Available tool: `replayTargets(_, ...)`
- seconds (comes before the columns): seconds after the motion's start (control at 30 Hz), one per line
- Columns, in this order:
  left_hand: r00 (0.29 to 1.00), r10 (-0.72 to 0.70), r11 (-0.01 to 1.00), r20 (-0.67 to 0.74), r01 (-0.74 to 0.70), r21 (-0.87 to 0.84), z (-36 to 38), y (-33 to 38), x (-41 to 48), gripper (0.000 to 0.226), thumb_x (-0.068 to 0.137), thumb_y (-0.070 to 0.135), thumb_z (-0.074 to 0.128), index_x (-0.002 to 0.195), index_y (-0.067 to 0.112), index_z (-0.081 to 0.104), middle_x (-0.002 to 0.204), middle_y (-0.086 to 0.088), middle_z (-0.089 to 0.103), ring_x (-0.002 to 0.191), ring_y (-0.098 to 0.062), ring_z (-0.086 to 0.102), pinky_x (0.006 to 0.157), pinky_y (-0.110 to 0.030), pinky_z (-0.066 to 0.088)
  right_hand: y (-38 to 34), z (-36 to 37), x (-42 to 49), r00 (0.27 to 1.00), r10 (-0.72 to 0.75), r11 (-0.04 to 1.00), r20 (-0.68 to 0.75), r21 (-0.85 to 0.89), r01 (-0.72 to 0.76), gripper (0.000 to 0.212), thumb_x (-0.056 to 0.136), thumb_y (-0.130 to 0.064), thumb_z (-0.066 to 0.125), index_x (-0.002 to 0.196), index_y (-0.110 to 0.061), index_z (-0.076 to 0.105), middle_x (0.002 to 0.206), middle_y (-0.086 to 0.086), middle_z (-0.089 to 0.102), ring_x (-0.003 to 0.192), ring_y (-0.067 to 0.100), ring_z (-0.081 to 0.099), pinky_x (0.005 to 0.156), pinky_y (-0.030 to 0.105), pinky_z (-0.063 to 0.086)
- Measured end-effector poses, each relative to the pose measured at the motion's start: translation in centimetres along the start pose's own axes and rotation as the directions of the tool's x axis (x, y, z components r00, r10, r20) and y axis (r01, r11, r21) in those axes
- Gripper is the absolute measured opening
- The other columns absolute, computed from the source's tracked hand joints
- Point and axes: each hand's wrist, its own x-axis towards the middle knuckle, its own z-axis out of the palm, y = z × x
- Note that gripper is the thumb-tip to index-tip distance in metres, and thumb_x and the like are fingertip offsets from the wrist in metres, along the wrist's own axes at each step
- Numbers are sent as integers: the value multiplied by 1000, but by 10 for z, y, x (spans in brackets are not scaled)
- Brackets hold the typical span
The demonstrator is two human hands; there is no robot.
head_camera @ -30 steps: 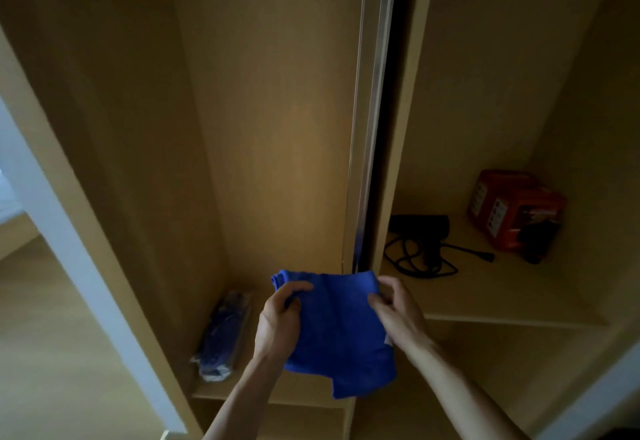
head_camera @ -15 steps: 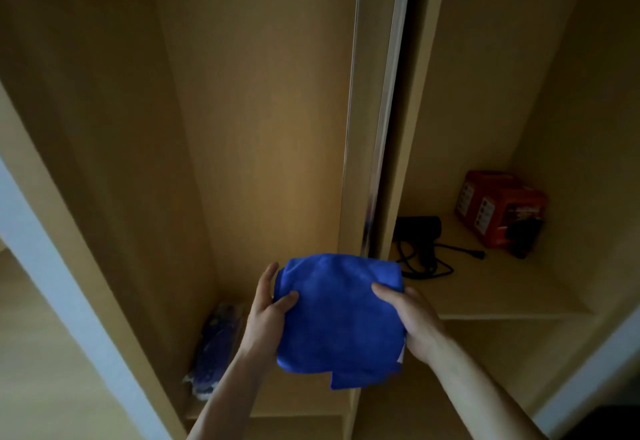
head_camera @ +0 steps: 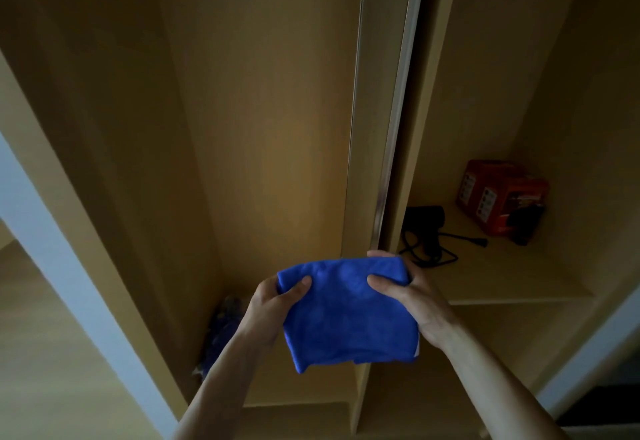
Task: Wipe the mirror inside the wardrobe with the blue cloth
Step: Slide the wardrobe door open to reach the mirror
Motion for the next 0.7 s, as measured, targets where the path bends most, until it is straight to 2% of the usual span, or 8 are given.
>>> replayTargets(0.1, 996, 33, 998, 86, -36, 43, -6, 3, 0, 31, 97, 38, 68, 119, 17, 70, 119, -12, 74, 113, -31, 70, 95, -44, 57, -5, -10, -1, 1000, 12, 1000, 20, -18, -11, 53, 64, -43, 86, 110, -23, 70, 109, 1, 74, 100, 20, 71, 91, 42, 54)
replayTargets(0.2, 978, 83, 993, 190, -99, 72, -14, 9, 4, 31, 103, 38, 60, 125, 17, 66, 124, -15, 71, 116, -33, 68, 95, -41, 56, -12, -19, -1, 993, -10, 998, 119, -62, 17, 38, 71, -38, 83, 104, -24, 71, 107, 1, 73, 102, 20, 70, 86, 37, 50)
replayTargets(0.33, 987, 84, 996, 136, -86, 9, -14, 22, 10, 38, 99, 45, 63, 122, 14, 65, 121, -19, 70, 114, -36, 69, 90, -39, 58, -25, -21, 2, 975, -36, 997, 218, -53, 49, 26, 76, -34, 79, 101, -30, 73, 104, -4, 73, 101, 17, 69, 78, 27, 53)
replayTargets(0.47, 995, 83, 995, 53, -86, 51, 2, 24, 18, 40, 101, 48, 56, 112, 12, 66, 109, -15, 73, 103, -32, 71, 93, -46, 58, -29, -17, 6, 939, -15, 999, 344, -36, 29, 30, 81, -21, 73, 111, -24, 69, 112, -1, 68, 109, 19, 65, 85, 29, 51)
replayTargets(0.57, 985, 151, 980, 88, -161, 119, 16, 30, 23, 42, 105, 44, 49, 107, 4, 62, 91, -12, 65, 85, -24, 63, 86, -46, 53, -34, -13, 7, 898, -30, 993, 438, -87, 76, 24, 85, -11, 66, 109, -18, 66, 106, -3, 65, 104, 16, 63, 84, 27, 53)
replayTargets(0.63, 967, 213, 956, 137, -236, 177, 24, 34, 26, 38, 107, 37, 45, 103, 3, 61, 86, -7, 61, 80, -19, 59, 79, -39, 52, -39, -9, 9, 901, -56, 984, 430, -129, 123, 23, 87, -9, 64, 107, -18, 66, 106, 0, 65, 102, 16, 63, 87, 30, 54)
replayTargets(0.7, 951, 261, 935, 166, -292, 200, 30, 36, 29, 33, 108, 32, 45, 99, 5, 62, 87, -6, 62, 81, -17, 60, 80, -34, 52, -40, -7, 13, 917, -99, 973, 386, -155, 170, 22, 87, -7, 65, 105, -20, 66, 107, 2, 68, 104, 17, 64, 91, 35, 53)
